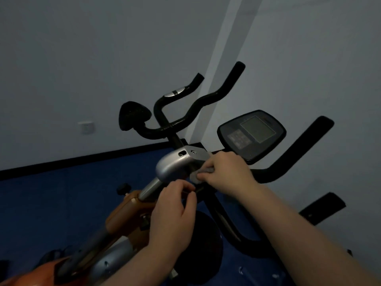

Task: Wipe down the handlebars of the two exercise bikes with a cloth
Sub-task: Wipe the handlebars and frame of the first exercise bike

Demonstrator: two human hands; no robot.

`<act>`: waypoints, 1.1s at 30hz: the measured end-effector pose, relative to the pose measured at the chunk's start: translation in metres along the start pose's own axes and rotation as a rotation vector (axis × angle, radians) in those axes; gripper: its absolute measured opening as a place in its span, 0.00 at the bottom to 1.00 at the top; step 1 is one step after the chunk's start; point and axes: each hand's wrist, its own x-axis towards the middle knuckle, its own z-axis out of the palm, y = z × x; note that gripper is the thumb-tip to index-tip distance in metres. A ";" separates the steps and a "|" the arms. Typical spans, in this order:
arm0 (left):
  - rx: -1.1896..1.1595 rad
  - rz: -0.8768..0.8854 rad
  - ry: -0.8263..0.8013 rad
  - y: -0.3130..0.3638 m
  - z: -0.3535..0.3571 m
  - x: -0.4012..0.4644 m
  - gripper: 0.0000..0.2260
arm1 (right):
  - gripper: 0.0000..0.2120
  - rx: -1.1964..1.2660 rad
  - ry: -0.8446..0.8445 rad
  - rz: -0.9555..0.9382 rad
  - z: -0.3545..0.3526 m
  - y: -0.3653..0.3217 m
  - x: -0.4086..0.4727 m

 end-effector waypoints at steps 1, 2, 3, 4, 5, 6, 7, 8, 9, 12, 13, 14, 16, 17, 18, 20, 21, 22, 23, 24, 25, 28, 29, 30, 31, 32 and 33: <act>0.003 0.011 0.000 0.000 0.000 0.000 0.03 | 0.08 -0.004 -0.047 0.018 -0.002 0.000 0.005; 0.005 0.020 0.002 0.000 0.000 0.000 0.02 | 0.08 -0.005 -0.075 0.025 -0.004 0.001 0.010; 0.006 0.024 0.003 0.000 0.001 0.001 0.02 | 0.09 0.007 -0.085 0.044 -0.004 0.000 0.014; 0.007 0.024 0.006 -0.001 0.002 0.000 0.02 | 0.09 0.031 -0.068 0.069 -0.002 -0.001 0.017; 0.006 0.025 0.010 -0.001 0.002 0.000 0.02 | 0.09 0.062 -0.028 0.096 0.003 -0.004 0.019; 0.004 0.026 0.010 -0.001 0.002 -0.001 0.02 | 0.09 0.097 0.027 0.116 0.010 -0.008 0.020; 0.004 0.031 0.011 -0.001 0.002 -0.001 0.02 | 0.09 0.117 0.083 0.114 0.017 -0.011 0.020; 0.005 0.038 0.011 -0.001 0.002 -0.001 0.03 | 0.09 0.131 0.131 0.097 0.022 -0.014 0.019; 0.006 0.045 0.010 -0.001 0.001 -0.002 0.03 | 0.09 0.140 0.154 0.085 0.023 -0.014 0.018; 0.006 0.045 -0.005 0.000 0.001 -0.002 0.02 | 0.08 0.082 -0.023 0.067 0.004 -0.005 0.018; 0.009 0.043 -0.010 0.000 0.000 -0.001 0.02 | 0.08 0.076 -0.125 0.059 -0.005 -0.002 0.019; 0.013 0.041 -0.015 -0.001 -0.001 -0.001 0.03 | 0.08 0.082 -0.197 0.058 -0.010 0.000 0.019; 0.020 0.043 -0.027 -0.001 -0.001 -0.001 0.03 | 0.09 0.078 -0.194 0.057 -0.010 -0.002 0.022; 0.026 0.045 -0.035 -0.002 -0.001 -0.001 0.03 | 0.09 0.083 -0.125 0.062 -0.005 -0.004 0.023; 0.031 0.046 -0.040 -0.002 -0.001 -0.001 0.03 | 0.09 0.103 -0.036 0.070 0.002 -0.008 0.023; 0.023 0.040 -0.039 -0.003 0.000 -0.002 0.03 | 0.10 0.117 0.124 0.039 0.016 -0.014 0.020; 0.019 0.040 -0.036 -0.003 0.000 -0.003 0.03 | 0.11 0.104 0.175 0.009 0.020 -0.016 0.018; 0.022 0.044 -0.035 -0.002 0.001 -0.003 0.02 | 0.11 0.109 0.198 0.000 0.021 -0.015 0.017; 0.026 0.047 -0.039 -0.002 0.001 -0.003 0.02 | 0.10 0.127 0.184 0.007 0.018 -0.012 0.015; 0.029 0.049 -0.044 -0.002 0.001 -0.003 0.02 | 0.09 0.139 0.127 0.016 0.013 -0.008 0.015; 0.035 0.053 -0.048 -0.002 0.000 -0.002 0.02 | 0.08 0.133 0.042 0.019 0.007 -0.004 0.016; 0.056 0.064 -0.056 -0.001 -0.002 -0.002 0.03 | 0.08 0.105 -0.119 0.033 -0.003 0.001 0.022; 0.061 0.064 -0.055 -0.001 -0.003 -0.003 0.03 | 0.09 0.105 -0.091 0.044 -0.001 0.000 0.025; 0.067 0.063 -0.054 -0.001 -0.003 -0.003 0.02 | 0.11 0.116 -0.027 0.052 0.003 -0.003 0.028; 0.068 0.061 -0.050 -0.001 -0.002 -0.004 0.02 | 0.12 0.132 0.048 0.049 0.008 -0.005 0.028; 0.064 0.061 -0.043 -0.001 -0.001 -0.005 0.02 | 0.12 0.147 0.103 0.032 0.013 -0.008 0.028; 0.060 0.062 -0.036 0.000 0.000 -0.005 0.03 | 0.13 0.151 0.135 0.011 0.017 -0.009 0.026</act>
